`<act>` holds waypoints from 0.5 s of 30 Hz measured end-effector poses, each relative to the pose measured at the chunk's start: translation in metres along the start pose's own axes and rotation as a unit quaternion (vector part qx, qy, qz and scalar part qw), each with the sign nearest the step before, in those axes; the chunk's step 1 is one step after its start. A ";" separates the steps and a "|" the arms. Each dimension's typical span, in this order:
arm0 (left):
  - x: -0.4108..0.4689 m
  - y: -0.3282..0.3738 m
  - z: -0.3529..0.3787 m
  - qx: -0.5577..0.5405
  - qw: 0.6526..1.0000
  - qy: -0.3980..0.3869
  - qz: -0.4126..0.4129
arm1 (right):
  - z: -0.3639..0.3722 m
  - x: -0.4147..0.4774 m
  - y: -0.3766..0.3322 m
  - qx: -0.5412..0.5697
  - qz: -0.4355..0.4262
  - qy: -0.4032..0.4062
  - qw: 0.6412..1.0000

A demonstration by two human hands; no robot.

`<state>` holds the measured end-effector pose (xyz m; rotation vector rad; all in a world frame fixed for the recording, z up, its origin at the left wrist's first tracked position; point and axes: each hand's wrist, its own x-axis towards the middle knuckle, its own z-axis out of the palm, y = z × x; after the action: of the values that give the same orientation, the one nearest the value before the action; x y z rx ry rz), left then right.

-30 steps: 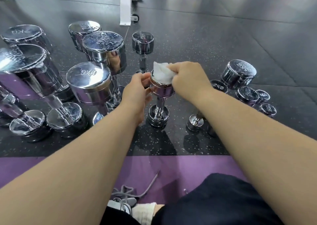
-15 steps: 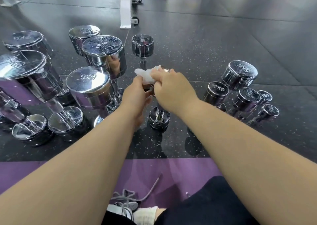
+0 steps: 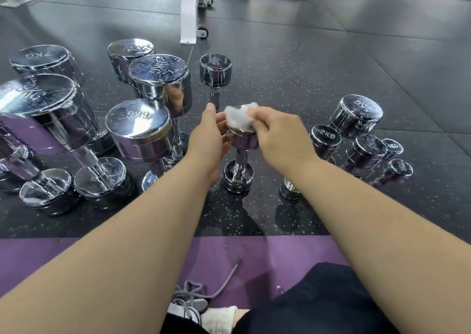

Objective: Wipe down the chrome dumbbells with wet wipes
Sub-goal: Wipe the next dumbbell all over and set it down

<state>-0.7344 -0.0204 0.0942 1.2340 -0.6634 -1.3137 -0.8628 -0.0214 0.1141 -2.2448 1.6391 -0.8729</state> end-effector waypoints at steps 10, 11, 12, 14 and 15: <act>-0.004 0.006 0.007 0.109 0.982 -0.030 0.150 | 0.011 -0.008 -0.008 0.191 -0.001 0.014 0.982; -0.005 0.007 0.009 0.156 0.972 -0.042 0.171 | 0.009 -0.007 -0.007 0.250 0.017 0.010 0.968; -0.004 0.010 0.010 0.216 0.955 -0.053 0.194 | 0.008 -0.005 -0.007 0.308 0.037 0.009 0.951; 0.001 0.015 0.010 0.362 0.896 -0.061 0.250 | 0.008 -0.004 -0.001 0.376 0.071 0.030 0.924; 0.004 0.018 0.010 0.429 0.857 -0.051 0.280 | 0.008 -0.003 0.005 0.386 0.094 0.036 0.917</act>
<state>-0.7363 -0.0300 0.1126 1.4862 -1.6628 -0.5674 -0.8632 -0.0212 0.1044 -1.4982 1.1936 -1.2741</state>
